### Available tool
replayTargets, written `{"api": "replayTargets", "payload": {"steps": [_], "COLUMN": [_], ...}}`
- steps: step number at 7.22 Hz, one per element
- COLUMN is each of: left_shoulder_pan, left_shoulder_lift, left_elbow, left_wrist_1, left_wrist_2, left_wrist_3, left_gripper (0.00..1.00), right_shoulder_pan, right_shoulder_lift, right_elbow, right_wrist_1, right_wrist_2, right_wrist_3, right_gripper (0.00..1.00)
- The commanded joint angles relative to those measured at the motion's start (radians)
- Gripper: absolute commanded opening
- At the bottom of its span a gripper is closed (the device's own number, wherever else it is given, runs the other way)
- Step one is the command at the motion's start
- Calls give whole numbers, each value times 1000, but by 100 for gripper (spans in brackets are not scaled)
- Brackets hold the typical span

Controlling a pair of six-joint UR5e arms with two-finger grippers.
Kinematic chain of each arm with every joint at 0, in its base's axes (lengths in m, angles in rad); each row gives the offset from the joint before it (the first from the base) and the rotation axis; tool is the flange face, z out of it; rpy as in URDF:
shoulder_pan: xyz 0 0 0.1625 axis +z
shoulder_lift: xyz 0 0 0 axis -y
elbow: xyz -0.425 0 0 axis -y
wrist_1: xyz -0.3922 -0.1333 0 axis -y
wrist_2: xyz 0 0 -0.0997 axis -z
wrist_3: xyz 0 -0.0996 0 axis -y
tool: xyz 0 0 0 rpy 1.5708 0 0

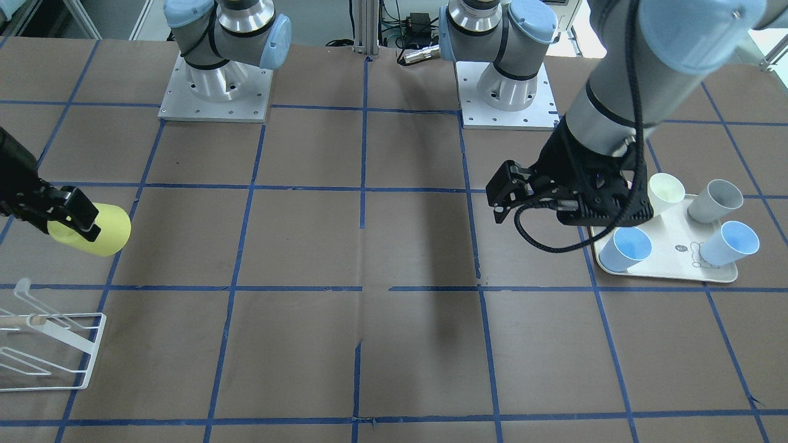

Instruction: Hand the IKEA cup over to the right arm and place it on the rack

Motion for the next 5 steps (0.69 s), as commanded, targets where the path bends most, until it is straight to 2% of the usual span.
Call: {"api": "replayTargets", "payload": {"steps": [1, 2, 3, 4, 5], "left_shoulder_pan": [-26, -17, -5, 9, 43], "left_shoulder_lift": [142, 202, 227, 226, 227], "left_elbow": [-78, -180, -265, -316, -299], "left_wrist_1": [-79, -58, 65, 168, 173], "left_wrist_2": [48, 43, 39, -19, -38], "left_wrist_3": [12, 19, 22, 33, 32], "left_gripper": [100, 100, 100, 100, 100], "right_shoulder_pan": [-75, -112, -129, -129, -131], "right_shoulder_lift": [26, 39, 51, 80, 107], "right_elbow": [2, 4, 4, 4, 4], "right_wrist_1": [-91, -91, -105, -154, -215], "right_wrist_2": [-39, -35, -30, -33, -29], "right_wrist_3": [-213, -249, -267, -264, -257], "right_gripper": [26, 26, 26, 26, 26]}}
